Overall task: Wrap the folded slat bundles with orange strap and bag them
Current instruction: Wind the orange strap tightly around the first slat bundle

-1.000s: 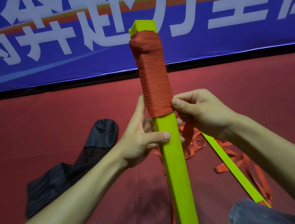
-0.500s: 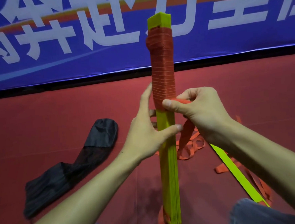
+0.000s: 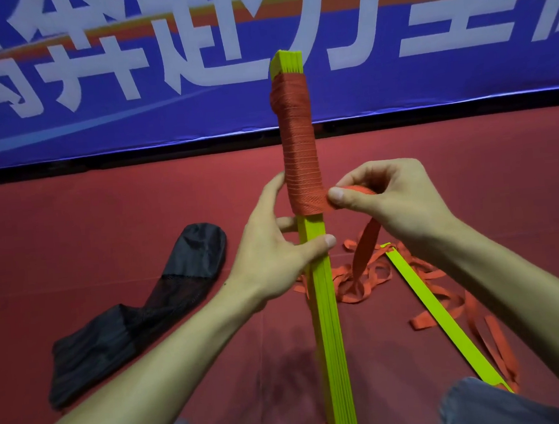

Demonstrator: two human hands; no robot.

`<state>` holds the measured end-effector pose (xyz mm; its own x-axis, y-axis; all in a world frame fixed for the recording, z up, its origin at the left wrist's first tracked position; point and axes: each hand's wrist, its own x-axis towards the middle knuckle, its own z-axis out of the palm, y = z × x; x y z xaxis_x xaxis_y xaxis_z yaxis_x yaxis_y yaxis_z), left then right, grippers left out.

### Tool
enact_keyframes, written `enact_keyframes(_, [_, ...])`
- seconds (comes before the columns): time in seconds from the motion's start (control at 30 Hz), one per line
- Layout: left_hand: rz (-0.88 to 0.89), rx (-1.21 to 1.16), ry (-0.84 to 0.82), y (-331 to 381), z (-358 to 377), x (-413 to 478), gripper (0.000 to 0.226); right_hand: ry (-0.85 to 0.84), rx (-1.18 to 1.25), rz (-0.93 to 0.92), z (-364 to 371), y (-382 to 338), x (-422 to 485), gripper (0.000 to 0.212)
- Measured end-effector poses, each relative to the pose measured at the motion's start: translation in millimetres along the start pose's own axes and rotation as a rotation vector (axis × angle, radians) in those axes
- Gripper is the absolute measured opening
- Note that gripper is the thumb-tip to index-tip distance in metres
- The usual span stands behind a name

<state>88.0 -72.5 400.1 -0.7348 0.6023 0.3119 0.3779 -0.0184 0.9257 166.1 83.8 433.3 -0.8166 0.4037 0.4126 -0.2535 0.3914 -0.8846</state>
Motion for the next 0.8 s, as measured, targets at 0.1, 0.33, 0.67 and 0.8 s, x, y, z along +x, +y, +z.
enact_keyframes(0.1, [-0.017,-0.083,-0.035,5.6,-0.9,-2.3,0.087,0.028,0.023,-0.017,-5.7,0.4,1.8,0.022])
enact_keyframes(0.33, [0.035,-0.186,-0.095,6.3,-1.5,-2.2,0.106,-0.006,0.048,-0.024,-10.3,1.4,1.9,0.019])
enact_keyframes(0.67, [0.022,-0.359,-0.342,4.6,-3.7,-4.2,0.104,-0.224,0.207,0.031,-9.9,4.3,1.7,0.026])
enact_keyframes(0.8, [0.045,-0.41,-0.413,3.0,-5.9,-4.5,0.095,-0.462,0.308,0.133,-7.0,5.7,-0.9,0.026])
